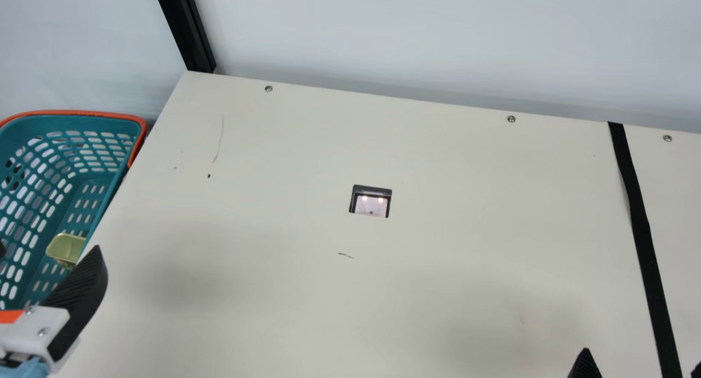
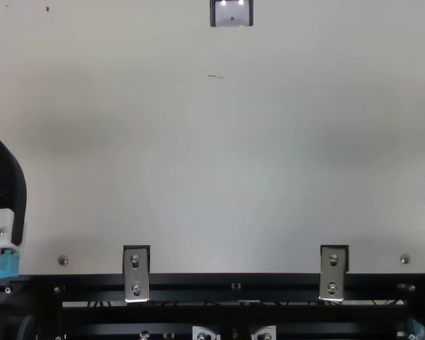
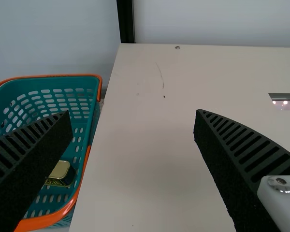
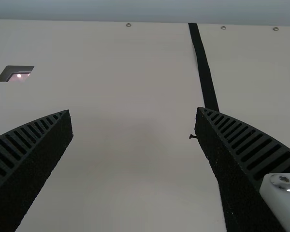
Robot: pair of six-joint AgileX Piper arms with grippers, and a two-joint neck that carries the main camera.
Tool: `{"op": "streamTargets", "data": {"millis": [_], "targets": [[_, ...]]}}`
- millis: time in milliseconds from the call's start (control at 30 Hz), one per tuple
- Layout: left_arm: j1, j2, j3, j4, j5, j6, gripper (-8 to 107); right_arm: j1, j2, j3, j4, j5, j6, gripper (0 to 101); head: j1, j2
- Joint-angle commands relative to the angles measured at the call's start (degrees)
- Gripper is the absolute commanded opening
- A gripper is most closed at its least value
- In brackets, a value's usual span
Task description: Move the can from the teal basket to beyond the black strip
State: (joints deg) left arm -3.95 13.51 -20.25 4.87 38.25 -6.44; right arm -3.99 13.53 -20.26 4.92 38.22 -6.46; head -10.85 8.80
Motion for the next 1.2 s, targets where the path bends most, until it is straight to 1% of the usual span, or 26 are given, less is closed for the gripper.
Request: {"op": "streamTargets", "data": {"millis": [0, 1167], "targets": [[0.0, 0.0, 0.0, 0.0, 0.0, 0.0, 90, 0.0, 0.0, 0.0, 0.0, 0.0, 0.0, 101, -0.48, 0.64], [0.0, 0.0, 0.0, 0.0, 0.0, 0.0, 90, 0.0, 0.0, 0.0, 0.0, 0.0, 0.0, 101, -0.47, 0.71]]}}
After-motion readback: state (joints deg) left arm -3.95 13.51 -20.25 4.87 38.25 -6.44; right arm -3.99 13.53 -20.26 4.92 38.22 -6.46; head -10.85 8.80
